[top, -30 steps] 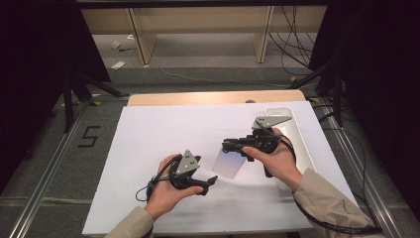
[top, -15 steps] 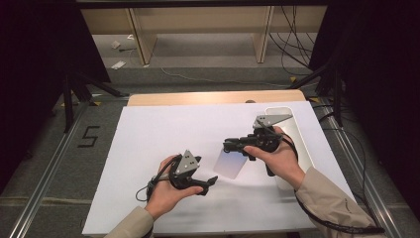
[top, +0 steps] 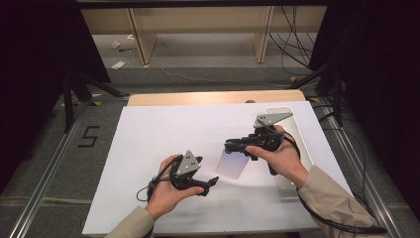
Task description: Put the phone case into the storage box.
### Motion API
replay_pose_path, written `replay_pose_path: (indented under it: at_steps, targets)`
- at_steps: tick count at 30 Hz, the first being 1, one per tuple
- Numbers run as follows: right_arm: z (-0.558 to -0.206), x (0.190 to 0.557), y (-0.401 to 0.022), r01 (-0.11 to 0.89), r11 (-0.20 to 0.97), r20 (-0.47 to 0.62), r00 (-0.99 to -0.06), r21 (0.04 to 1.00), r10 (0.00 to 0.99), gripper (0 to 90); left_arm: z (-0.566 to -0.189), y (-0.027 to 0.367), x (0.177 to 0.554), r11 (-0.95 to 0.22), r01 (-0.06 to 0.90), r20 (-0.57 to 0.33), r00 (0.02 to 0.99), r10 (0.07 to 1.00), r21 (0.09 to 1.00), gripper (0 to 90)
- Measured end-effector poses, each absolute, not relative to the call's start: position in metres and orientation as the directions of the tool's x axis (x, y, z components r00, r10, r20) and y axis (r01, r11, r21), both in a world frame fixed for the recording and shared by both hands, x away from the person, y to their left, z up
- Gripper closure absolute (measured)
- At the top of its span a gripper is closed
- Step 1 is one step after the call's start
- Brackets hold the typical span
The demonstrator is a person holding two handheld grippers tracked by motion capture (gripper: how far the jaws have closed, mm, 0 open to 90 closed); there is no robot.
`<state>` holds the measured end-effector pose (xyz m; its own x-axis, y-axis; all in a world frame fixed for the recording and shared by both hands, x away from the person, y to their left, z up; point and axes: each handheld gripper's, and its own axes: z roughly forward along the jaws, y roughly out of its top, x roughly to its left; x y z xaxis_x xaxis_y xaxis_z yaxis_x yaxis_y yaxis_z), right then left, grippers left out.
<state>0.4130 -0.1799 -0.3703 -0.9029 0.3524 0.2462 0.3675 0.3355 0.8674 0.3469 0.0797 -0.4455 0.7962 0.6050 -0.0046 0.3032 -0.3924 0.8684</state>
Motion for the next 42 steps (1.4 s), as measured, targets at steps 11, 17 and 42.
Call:
replay_pose_path:
  at_steps: [11, 17, 42]
  targets:
    - [-0.372, 0.411, -0.177, 0.356, 0.378, 0.240, -0.917, 0.855, 0.319, 79.9, -0.445, 0.079, 0.346, -0.397, 0.299, 0.001, 0.798, 0.602, 0.868, 16.0]
    - [-0.373, 0.410, -0.176, 0.353, 0.403, 0.246, -0.924, 0.845, 0.293, 79.9, -0.445, 0.077, 0.345, -0.401, 0.294, -0.001, 0.807, 0.591, 0.868, 17.4]
    - [-0.370, 0.402, -0.169, 0.300, 0.440, 0.228, -0.951, 0.846, 0.209, 79.9, -0.459, 0.066, 0.348, -0.454, 0.303, -0.011, 0.840, 0.542, 0.838, 22.3]
